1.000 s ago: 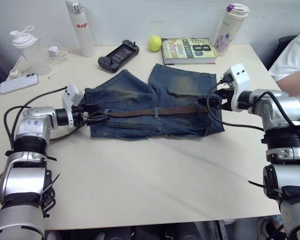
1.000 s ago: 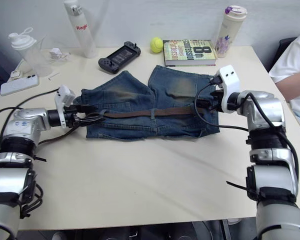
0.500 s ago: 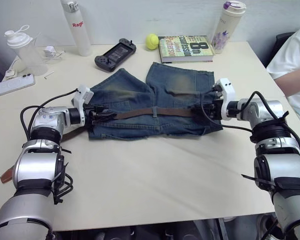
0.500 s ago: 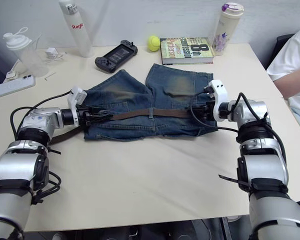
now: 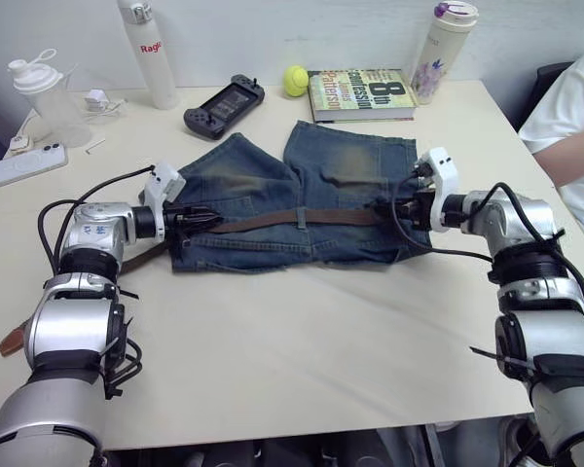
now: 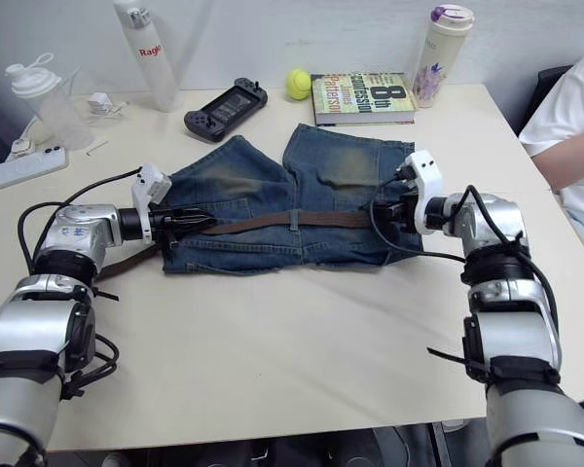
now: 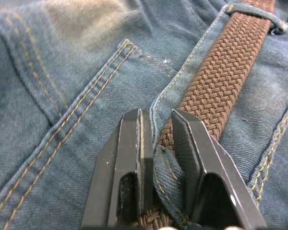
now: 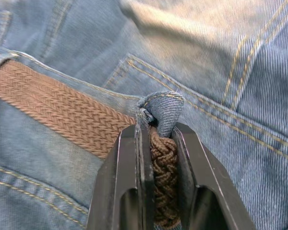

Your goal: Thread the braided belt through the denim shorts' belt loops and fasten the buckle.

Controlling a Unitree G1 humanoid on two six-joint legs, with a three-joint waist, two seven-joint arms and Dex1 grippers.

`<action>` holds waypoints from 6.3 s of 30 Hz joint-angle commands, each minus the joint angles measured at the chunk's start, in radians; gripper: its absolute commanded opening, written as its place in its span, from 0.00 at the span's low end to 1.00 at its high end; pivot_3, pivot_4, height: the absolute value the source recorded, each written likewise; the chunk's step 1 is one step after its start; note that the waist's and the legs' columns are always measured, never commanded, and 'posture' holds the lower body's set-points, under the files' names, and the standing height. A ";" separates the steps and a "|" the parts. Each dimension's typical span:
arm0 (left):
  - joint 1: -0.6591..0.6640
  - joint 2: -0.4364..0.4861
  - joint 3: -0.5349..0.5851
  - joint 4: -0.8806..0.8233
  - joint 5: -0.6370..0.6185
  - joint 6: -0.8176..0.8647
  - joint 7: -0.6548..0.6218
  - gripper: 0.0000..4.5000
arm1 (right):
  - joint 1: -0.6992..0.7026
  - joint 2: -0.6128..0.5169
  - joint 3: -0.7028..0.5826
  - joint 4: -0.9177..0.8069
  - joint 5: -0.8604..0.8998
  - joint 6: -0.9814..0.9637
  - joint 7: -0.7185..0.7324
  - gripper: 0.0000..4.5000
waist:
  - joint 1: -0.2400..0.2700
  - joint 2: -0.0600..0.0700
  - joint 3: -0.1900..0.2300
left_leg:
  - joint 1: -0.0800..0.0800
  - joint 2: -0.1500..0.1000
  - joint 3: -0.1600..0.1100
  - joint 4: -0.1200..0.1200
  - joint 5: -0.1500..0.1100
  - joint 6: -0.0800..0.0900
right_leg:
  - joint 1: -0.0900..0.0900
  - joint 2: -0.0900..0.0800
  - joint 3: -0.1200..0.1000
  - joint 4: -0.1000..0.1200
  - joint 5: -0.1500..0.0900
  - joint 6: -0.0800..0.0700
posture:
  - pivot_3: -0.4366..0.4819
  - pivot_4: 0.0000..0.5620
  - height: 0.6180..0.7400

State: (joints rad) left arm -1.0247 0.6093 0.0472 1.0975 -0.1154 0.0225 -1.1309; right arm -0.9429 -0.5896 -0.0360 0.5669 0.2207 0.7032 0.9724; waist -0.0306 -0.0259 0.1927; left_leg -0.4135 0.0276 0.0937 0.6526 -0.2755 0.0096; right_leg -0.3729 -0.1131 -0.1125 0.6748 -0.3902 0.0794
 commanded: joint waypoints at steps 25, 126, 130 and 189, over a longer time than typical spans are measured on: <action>0.709 0.119 0.144 -0.995 -0.306 0.002 0.239 0.37 | 0.812 -0.256 0.009 -0.888 -0.138 -0.582 0.006 0.06 | 0.042 0.000 0.000 | 0.023 0.001 -0.004 -0.004 -0.004 0.001 | 0.030 -0.001 -0.001 -0.018 0.004 0.001 | 0.48 0.27 1.00; 1.040 0.601 0.066 -0.968 -0.532 -0.136 -0.316 0.82 | 1.296 -0.521 -0.343 -1.200 0.232 -0.493 0.218 0.95 | 0.026 0.004 -0.005 | 0.029 0.002 -0.003 -0.004 -0.012 0.009 | 0.034 -0.001 0.005 -0.025 0.005 0.001 | 0.48 0.27 1.00; 0.860 0.588 0.083 -0.950 -0.612 0.156 -0.273 0.82 | 1.069 -0.515 -0.335 -1.211 0.494 -0.244 0.112 0.95 | 0.029 0.006 -0.003 | 0.026 0.002 -0.003 -0.004 -0.013 0.010 | 0.031 -0.001 0.005 -0.024 0.005 0.001 | 0.48 0.27 1.00; -0.046 -0.090 -0.093 0.155 0.170 -0.228 0.472 0.12 | -0.092 0.200 0.210 0.382 -0.261 -0.526 -0.465 0.12 | 0.012 -0.005 -0.018 | 0.020 0.001 -0.002 0.010 -0.010 0.006 | 0.028 -0.002 0.004 -0.011 0.006 0.004 | 0.48 0.27 1.00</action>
State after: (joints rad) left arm -1.0669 0.5180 -0.0952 1.2720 0.1011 -0.1959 -0.6371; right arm -1.0517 -0.3790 0.2298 1.0115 -0.0789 0.1504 0.4889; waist -0.0191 -0.0307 0.1750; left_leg -0.3945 0.0282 0.0919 0.6627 -0.2853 0.0157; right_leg -0.3460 -0.1146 -0.1089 0.6631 -0.3838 0.0830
